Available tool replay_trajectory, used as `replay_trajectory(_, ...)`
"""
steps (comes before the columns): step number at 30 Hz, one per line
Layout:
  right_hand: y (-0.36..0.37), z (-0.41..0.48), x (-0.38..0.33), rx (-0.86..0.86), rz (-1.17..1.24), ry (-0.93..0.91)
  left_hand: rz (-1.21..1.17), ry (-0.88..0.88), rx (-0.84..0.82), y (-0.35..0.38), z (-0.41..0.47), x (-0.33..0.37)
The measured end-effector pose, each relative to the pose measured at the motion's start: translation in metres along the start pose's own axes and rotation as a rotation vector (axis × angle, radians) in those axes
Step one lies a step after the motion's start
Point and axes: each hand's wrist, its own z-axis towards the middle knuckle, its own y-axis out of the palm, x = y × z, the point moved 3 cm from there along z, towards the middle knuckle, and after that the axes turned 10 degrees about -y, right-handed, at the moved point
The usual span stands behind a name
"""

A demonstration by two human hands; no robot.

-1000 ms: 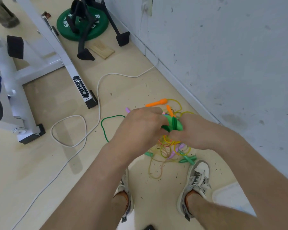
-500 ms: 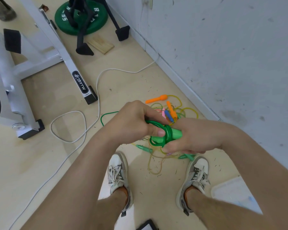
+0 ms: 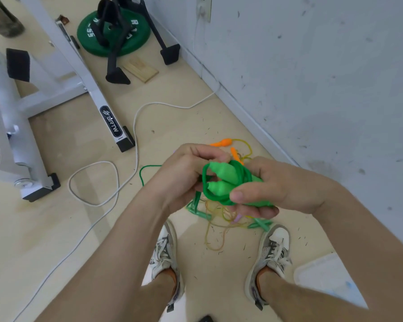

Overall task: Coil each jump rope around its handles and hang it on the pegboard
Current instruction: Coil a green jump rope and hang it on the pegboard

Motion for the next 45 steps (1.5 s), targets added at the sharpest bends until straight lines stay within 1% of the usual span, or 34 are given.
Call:
replay_trajectory(2,-0.003,0.002,0.002,0.083,0.044,-0.041,-0.071,0.036,0.052,0.004,0.003,-0.001)
replay_trajectory(5,-0.005,0.004,0.005,0.167,0.051,-0.076,-0.084,0.104,0.137,0.0,0.004,0.001)
replay_trajectory(10,-0.012,0.007,0.011,0.351,0.151,-0.061,0.107,0.205,0.141,0.004,0.002,0.003)
replay_trajectory(13,-0.013,0.008,0.015,0.429,0.175,-0.026,0.276,0.309,0.197,0.005,0.004,0.003)
replay_trajectory(15,-0.014,0.009,0.018,0.466,0.153,-0.009,0.442,0.372,0.253,0.003,0.007,0.0)
replay_trajectory(17,-0.015,0.009,0.018,0.502,0.12,0.022,0.617,0.391,0.327,0.0,0.011,-0.004)
replay_trajectory(19,-0.021,0.007,0.019,0.603,0.16,0.04,0.756,0.406,0.354,-0.001,0.01,-0.007)
replay_trajectory(21,-0.028,0.005,0.021,0.726,0.191,0.062,0.953,0.437,0.364,0.002,0.007,-0.008)
replay_trajectory(22,-0.031,0.004,0.023,0.764,0.132,0.09,1.062,0.451,0.371,0.004,0.005,-0.008)
replay_trajectory(23,-0.033,0.004,0.025,0.788,0.002,0.131,1.158,0.454,0.377,0.007,0.003,-0.008)
replay_trajectory(25,-0.033,0.006,0.029,0.816,-0.363,0.227,1.302,0.437,0.368,0.014,0.0,-0.007)
replay_trajectory(26,-0.032,0.007,0.03,0.824,-0.497,0.265,1.367,0.432,0.366,0.017,0.0,-0.008)
replay_trajectory(27,-0.031,0.008,0.031,0.82,-0.567,0.281,1.43,0.431,0.372,0.021,-0.001,-0.007)
replay_trajectory(29,-0.029,0.01,0.033,0.798,-0.611,0.293,1.557,0.399,0.382,0.027,-0.002,-0.008)
replay_trajectory(32,-0.027,0.009,0.041,0.803,-0.514,0.321,1.693,0.338,0.326,0.036,-0.003,-0.012)
replay_trajectory(33,-0.025,0.009,0.044,0.781,-0.498,0.323,1.701,0.339,0.303,0.039,-0.003,-0.012)
replay_trajectory(35,-0.022,0.009,0.046,0.696,-0.576,0.317,1.649,0.369,0.257,0.039,-0.003,-0.012)
replay_trajectory(37,-0.02,0.01,0.043,0.599,-0.607,0.284,1.481,0.43,0.216,0.034,-0.003,-0.011)
replay_trajectory(39,-0.018,0.012,0.042,0.519,-0.513,0.262,1.262,0.526,0.198,0.029,-0.005,-0.007)
replay_trajectory(41,-0.015,0.012,0.043,0.447,-0.424,0.32,1.146,0.58,0.203,0.025,-0.007,-0.005)
replay_trajectory(43,-0.014,0.012,0.045,0.392,-0.358,0.369,1.047,0.544,0.214,0.021,-0.005,-0.006)
replay_trajectory(45,-0.012,0.01,0.041,0.355,-0.294,0.355,0.89,0.476,0.246,0.017,-0.004,-0.006)
